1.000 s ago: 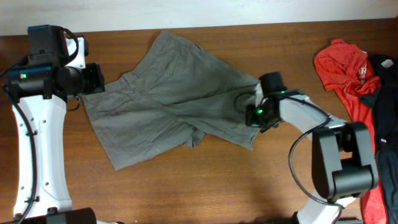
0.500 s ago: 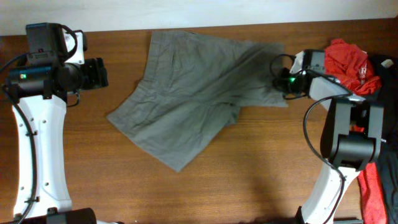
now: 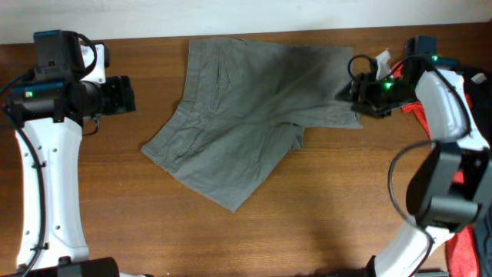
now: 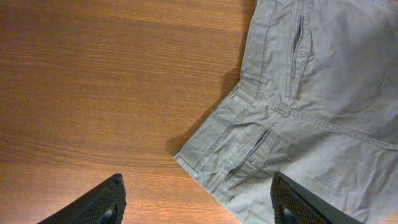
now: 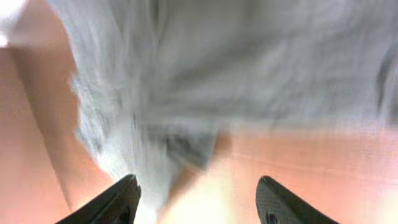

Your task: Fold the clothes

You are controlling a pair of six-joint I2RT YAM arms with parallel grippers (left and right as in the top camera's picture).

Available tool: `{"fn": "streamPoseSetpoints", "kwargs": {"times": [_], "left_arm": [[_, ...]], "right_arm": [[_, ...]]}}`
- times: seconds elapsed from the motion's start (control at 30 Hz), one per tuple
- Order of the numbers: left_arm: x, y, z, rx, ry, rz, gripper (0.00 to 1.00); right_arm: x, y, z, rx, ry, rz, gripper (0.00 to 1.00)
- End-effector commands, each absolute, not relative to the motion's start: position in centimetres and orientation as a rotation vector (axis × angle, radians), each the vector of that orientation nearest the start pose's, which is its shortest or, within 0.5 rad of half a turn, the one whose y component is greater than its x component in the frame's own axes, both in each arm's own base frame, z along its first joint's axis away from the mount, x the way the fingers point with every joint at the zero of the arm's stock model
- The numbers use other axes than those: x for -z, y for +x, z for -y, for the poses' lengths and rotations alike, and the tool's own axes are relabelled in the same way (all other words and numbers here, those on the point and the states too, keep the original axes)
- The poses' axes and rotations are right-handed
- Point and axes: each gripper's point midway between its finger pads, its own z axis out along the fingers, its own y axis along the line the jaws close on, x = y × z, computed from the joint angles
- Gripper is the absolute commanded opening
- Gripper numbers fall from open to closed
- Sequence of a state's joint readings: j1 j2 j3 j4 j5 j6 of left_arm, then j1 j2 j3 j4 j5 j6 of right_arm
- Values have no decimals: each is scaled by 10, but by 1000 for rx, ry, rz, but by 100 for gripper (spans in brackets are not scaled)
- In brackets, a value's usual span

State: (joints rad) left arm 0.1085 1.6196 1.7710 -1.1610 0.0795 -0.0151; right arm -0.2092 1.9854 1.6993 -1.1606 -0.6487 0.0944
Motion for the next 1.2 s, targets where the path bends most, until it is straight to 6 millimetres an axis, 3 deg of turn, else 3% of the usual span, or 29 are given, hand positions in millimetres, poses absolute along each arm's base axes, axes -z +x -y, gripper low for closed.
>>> {"fn": "streamPoseSetpoints", "kwargs": {"times": [0.0, 0.17, 0.23, 0.33, 0.4, 0.5, 0.63, 0.67, 0.8, 0.83, 0.9, 0.97, 1.17], "left_arm": [[-269, 394, -18, 135, -77, -2565, 74], [-269, 394, -14, 166, -68, -2567, 75], [-268, 392, -13, 168, -68, -2575, 76], [-267, 390, -13, 170, -70, -2585, 75], [-267, 390, -13, 170, -70, -2585, 75], [-267, 390, -13, 170, -70, -2586, 75], [-267, 390, -13, 170, -70, -2586, 76], [-267, 390, -13, 170, -70, -2585, 75], [-267, 390, -13, 170, -69, -2582, 76], [-267, 390, -13, 170, -70, -2582, 76], [-267, 390, -13, 169, -69, -2582, 76], [-267, 390, -13, 169, -70, -2582, 76], [-269, 393, -13, 167, -68, -2568, 76]], "right_arm": [[-114, 379, -43, -762, 133, -3023, 62], [-71, 328, -103, -798, -80, -3198, 63], [-53, 319, -118, -770, -109, -3216, 64], [-12, 339, -117, -537, -91, -3130, 64], [-1, 353, -114, -481, -85, -3060, 64], [3, 373, -113, -449, -100, -2967, 64], [3, 382, -110, -406, -171, -2923, 62], [2, 383, -110, -406, -175, -2917, 60], [2, 385, -111, -407, -179, -2908, 22], [1, 384, -111, -408, -178, -2913, 12], [-7, 375, -111, -422, -175, -2943, 4], [-24, 363, -107, -401, -169, -2987, 4], [-122, 324, -96, -354, -153, -3103, 4]]}}
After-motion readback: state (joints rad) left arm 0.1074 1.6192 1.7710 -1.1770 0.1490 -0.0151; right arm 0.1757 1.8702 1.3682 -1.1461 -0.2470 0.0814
